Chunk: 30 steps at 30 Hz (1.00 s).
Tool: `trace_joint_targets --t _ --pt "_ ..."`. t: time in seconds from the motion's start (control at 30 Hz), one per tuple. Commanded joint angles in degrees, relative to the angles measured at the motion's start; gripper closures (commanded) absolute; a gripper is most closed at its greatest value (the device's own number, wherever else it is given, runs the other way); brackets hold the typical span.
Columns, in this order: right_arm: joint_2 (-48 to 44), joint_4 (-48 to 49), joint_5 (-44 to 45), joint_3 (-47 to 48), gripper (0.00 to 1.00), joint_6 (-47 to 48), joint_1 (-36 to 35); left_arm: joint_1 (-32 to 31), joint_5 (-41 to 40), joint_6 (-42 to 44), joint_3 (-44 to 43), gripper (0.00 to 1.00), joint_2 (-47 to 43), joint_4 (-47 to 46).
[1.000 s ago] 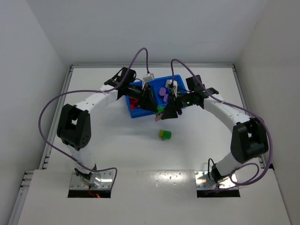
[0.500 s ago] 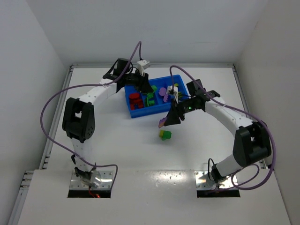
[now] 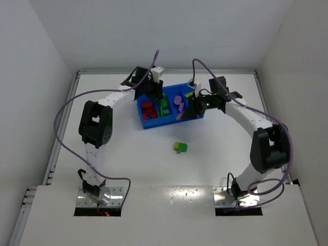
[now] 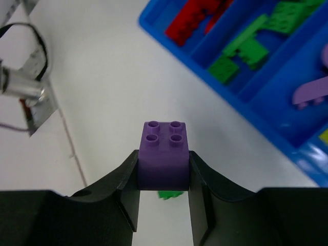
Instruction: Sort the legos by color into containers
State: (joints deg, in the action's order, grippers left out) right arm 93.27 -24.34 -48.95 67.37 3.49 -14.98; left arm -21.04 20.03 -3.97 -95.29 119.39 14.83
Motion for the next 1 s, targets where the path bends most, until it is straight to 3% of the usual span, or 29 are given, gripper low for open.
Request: trace_joint_targets --t 0.0,0.07,0.27,0.5,0.6,0.77,0.87,0.9,0.97 --pt "2.78 5.00 7.45 6.62 1.00 -4.80 0.48 -0.41 -2.27 -1.57 -3.50 0.59 0.58 -1.29" --pt "5.59 5.70 10.09 10.05 1.00 -5.51 0.48 -0.41 -2.28 -2.10 -4.90 0.41 0.58 -1.29" --pt "12.62 6.32 13.53 17.87 1.00 -6.04 -0.04 -1.11 -5.51 -1.56 -6.58 0.05 -3.28 -1.29" --pt "19.92 6.32 17.30 24.90 1.00 -4.80 -0.57 1.52 -6.50 -8.78 -6.40 0.00 -14.79 -3.05" --pt "23.52 5.09 19.32 29.55 1.00 -1.74 -1.18 5.37 8.29 -6.06 -5.61 0.00 -18.75 -3.58" --pt "28.62 4.56 24.24 33.78 0.98 0.47 -3.20 9.52 9.59 -7.99 -2.37 0.00 -22.97 -2.36" --pt "30.74 4.56 28.55 35.71 0.74 0.47 -4.62 10.31 10.20 -5.01 -0.35 0.00 -24.91 1.24" --pt "31.52 4.56 29.17 35.72 0.61 0.47 -4.62 10.31 10.20 -1.87 1.14 0.00 -25.61 3.08" --pt "31.53 5.35 30.57 36.25 0.48 0.47 -5.23 10.31 12.04 1.49 2.90 0.00 -27.80 5.02"
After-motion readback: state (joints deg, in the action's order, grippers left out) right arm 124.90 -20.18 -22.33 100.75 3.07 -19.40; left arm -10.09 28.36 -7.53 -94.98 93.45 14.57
